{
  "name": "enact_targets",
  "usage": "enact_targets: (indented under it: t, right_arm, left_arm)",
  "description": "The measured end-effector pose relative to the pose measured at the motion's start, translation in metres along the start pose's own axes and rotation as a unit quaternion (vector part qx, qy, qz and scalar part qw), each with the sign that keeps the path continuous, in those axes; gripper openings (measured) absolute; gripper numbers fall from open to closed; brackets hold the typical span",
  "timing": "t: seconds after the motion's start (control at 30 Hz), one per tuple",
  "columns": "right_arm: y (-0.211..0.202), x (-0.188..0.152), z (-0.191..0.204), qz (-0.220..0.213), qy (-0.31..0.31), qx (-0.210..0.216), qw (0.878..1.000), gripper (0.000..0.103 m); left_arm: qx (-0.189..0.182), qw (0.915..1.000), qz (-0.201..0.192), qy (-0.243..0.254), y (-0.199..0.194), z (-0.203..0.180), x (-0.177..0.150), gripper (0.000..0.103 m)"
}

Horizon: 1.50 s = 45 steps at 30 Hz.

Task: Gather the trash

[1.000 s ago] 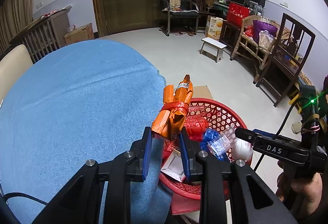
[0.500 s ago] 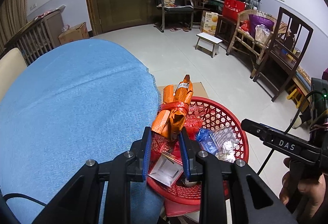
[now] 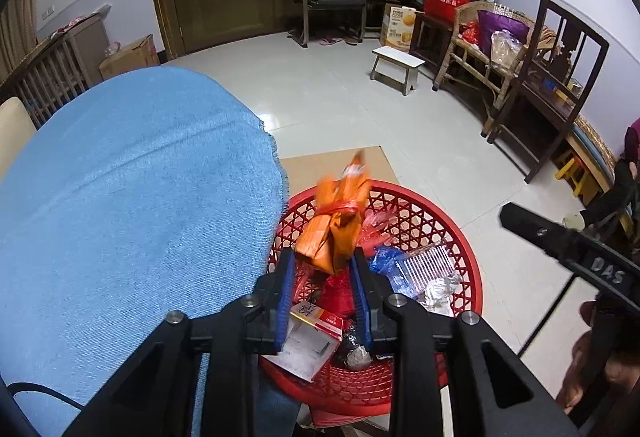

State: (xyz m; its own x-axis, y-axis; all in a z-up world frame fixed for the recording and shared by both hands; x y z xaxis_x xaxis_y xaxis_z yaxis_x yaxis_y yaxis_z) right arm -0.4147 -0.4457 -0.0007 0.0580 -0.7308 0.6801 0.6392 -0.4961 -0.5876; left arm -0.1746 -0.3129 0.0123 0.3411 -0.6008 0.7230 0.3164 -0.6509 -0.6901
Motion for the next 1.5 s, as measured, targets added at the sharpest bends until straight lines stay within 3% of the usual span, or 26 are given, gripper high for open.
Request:
enact_targets:
  t: [0.07,0.1,0.17,0.57,0.87,1.17,1.23,1.5]
  right_arm:
    - [-0.002,0.003,-0.003,-0.004,0.003,-0.002,1.0,0.07]
    - [-0.003,0.004,-0.003,-0.005,0.004,-0.003,1.0,0.07]
    - [-0.005,0.006,-0.003,-0.008,0.004,-0.005,1.0,0.07]
    - [-0.011,0.006,0.015,-0.01,-0.011,-0.006,1.0,0.07]
    - [-0.016,-0.003,0.049,-0.007,-0.046,-0.007,0.999,0.076]
    - [-0.017,-0.043,0.088,0.009,-0.103,-0.02,0.994,0.081]
    - [-0.018,-0.052,0.092,0.012,-0.113,-0.022,0.993,0.081]
    - [-0.027,-0.07,0.097,0.012,-0.14,-0.051,0.989,0.081]
  left_arm:
    - [-0.007,0.9999,0.008,-0.002,0.004,-0.002,0.0,0.035]
    - [-0.008,0.9999,0.012,-0.003,0.006,-0.003,0.0,0.052]
    - [0.0,1.0,0.005,-0.005,0.004,-0.002,0.003,0.069]
    - [0.019,0.9994,-0.018,-0.021,-0.018,0.023,0.003,0.071]
    - [0.025,0.9977,-0.042,-0.048,-0.048,0.052,-0.002,0.074]
    - [0.026,0.9943,-0.066,-0.08,-0.08,0.088,-0.013,0.078]
    - [0.025,0.9934,-0.071,-0.086,-0.085,0.094,-0.015,0.084]
    - [0.025,0.991,-0.082,-0.103,-0.097,0.115,-0.024,0.085]
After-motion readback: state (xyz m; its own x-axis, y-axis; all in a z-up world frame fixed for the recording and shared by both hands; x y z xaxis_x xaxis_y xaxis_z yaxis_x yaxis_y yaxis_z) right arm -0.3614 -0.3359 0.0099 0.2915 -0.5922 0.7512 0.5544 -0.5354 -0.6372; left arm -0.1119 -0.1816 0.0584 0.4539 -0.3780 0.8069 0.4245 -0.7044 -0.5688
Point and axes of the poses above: each gripper's, at about its wrist camera, not at the fingertips, and y roughly the way its jaws point, z to its left, x to its top, the point moved 6 cm from there along y, roughly the way its jaws point, and after that the axes turned 11 degrees about -z, right-handed, at the moved point
